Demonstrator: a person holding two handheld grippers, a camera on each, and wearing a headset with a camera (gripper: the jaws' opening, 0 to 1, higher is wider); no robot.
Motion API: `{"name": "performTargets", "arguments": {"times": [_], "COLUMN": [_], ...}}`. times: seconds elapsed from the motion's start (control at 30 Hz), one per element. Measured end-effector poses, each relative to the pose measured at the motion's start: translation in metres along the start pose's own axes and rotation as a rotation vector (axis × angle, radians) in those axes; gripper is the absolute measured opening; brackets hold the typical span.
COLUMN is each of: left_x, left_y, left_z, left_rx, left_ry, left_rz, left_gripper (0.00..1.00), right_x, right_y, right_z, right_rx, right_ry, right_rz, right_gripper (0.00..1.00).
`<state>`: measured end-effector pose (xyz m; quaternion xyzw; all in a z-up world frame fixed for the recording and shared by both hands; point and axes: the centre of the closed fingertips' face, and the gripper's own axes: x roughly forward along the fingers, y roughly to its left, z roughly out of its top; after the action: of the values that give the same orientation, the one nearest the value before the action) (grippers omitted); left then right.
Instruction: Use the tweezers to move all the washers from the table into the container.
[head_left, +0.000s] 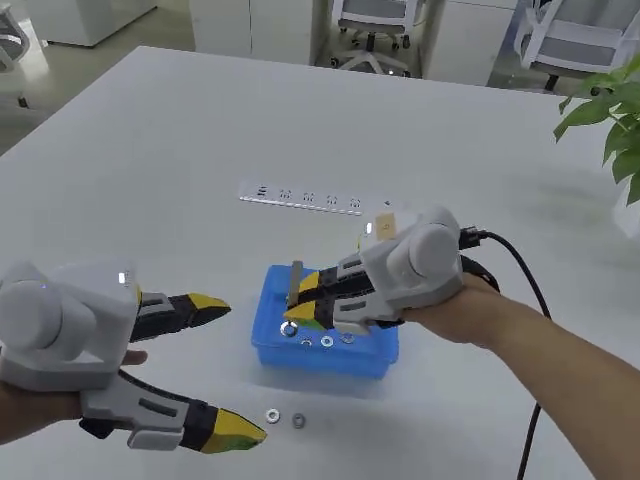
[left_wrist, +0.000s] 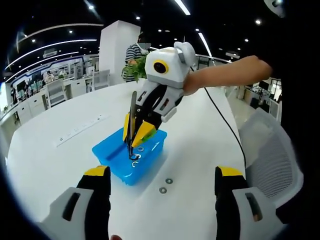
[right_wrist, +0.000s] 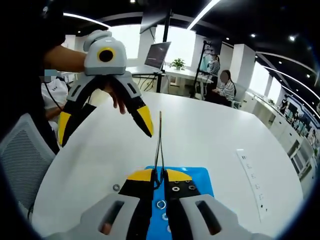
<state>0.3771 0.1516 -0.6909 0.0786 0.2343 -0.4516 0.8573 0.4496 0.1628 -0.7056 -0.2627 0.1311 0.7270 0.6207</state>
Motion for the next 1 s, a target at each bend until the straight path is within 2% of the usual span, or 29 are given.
{"name": "performTargets", "arguments": {"times": [0.33,1.0], "left_x": [-0.001,0.001], "left_y": [0.001,0.009], "left_z": [-0.001,-0.005], "left_rx": [-0.027,-0.035], "left_ry": [-0.004,0.005], "left_rz": [0.004,0.007], "left_gripper": [0.99,0.99], "right_x": [0.015,0.034], "right_y": [-0.007,-0.012], "right_z": [-0.012,-0.036], "right_rx": [0.002,0.029], "right_ry": [0.015,0.041], "right_rz": [0.006,0.018], "right_gripper": [0.08,0.08]}}
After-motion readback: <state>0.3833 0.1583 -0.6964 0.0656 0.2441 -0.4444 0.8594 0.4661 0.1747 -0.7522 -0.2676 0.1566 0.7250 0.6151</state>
